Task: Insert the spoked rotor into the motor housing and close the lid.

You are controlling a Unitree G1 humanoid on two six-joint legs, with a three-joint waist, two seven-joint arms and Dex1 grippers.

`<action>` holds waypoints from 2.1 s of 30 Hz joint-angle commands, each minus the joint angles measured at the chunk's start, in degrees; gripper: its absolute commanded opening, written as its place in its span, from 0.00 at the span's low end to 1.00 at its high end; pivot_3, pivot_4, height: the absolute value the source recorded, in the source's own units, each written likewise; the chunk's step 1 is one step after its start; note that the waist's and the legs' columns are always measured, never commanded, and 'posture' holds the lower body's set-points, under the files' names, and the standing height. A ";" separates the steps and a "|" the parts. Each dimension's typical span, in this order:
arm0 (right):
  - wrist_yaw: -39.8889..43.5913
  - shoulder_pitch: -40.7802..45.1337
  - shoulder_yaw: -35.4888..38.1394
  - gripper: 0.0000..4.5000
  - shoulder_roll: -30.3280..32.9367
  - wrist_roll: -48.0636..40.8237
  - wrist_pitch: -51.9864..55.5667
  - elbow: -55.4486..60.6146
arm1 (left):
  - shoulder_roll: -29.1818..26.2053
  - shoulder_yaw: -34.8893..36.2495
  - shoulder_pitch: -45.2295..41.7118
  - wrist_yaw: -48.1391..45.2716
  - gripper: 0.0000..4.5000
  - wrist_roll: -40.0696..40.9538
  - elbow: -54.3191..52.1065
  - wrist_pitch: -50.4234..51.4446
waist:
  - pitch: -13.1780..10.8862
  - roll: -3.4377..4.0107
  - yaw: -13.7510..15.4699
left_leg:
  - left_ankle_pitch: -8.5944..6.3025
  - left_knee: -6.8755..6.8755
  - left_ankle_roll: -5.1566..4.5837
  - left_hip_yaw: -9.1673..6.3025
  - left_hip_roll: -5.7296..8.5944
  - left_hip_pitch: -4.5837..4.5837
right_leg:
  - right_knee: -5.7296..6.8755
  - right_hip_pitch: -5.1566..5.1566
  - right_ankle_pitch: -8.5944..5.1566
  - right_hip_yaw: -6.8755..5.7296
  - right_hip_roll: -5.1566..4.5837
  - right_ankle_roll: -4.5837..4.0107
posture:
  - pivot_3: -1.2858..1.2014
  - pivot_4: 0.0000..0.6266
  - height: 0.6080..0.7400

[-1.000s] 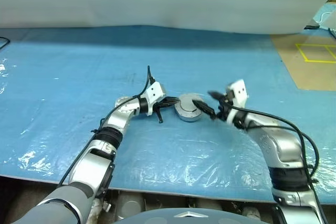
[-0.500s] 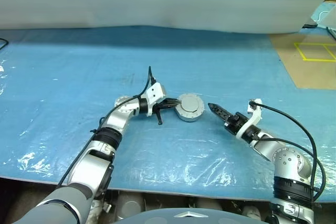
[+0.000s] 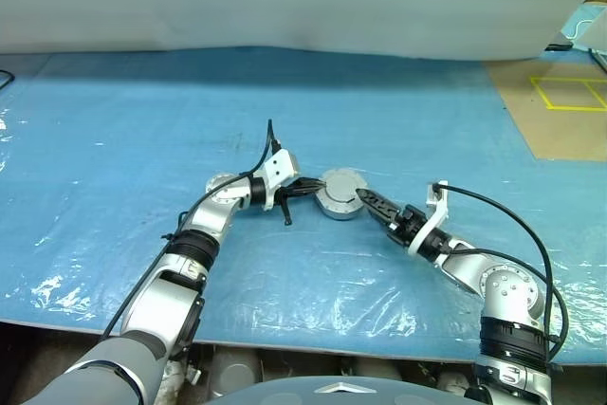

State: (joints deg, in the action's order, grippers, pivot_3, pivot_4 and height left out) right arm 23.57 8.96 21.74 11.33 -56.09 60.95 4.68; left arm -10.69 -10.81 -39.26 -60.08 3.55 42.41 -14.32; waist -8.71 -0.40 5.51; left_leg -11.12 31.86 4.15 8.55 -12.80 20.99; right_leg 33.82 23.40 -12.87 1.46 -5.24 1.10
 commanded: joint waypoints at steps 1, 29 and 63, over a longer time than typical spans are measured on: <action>-0.63 0.92 -0.49 0.99 -0.86 -1.16 -0.66 -0.23 | -0.07 -0.53 0.20 0.30 0.00 -0.74 0.39 0.28 | 0.00 0.00 -0.01 | 0.00 0.00 0.00 0.00 0.00 0.00 | 0.00 0.00 0.01 0.00 0.00 0.02 | 0.52 0.24 1.00; -8.74 0.18 -0.33 0.26 -5.83 0.02 -6.23 -1.69 | 0.15 8.07 -2.47 -4.79 0.00 11.63 -5.43 11.06 | -0.02 0.04 -0.49 | 0.00 -0.01 0.01 0.00 -0.02 0.06 | 0.01 0.08 0.04 0.00 0.02 0.05 | 0.52 0.24 1.00; -27.95 17.00 5.48 0.26 -8.87 -27.55 -10.52 -0.68 | -0.62 30.89 -0.60 5.80 0.99 44.36 -14.42 67.51 | -0.18 0.14 -0.04 | 0.02 0.03 0.02 -0.06 0.03 0.80 | 0.38 0.80 0.14 -0.10 0.05 0.20 | 0.52 0.24 1.00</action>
State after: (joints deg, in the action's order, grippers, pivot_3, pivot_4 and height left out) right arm -4.38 23.64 27.83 2.37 -79.26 50.93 1.15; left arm -11.42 19.62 -40.07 -55.67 44.96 31.74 49.41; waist -8.89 -0.27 5.47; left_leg -11.10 31.92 4.18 8.48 -12.78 21.80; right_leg 34.26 24.20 -12.73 1.36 -5.19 1.30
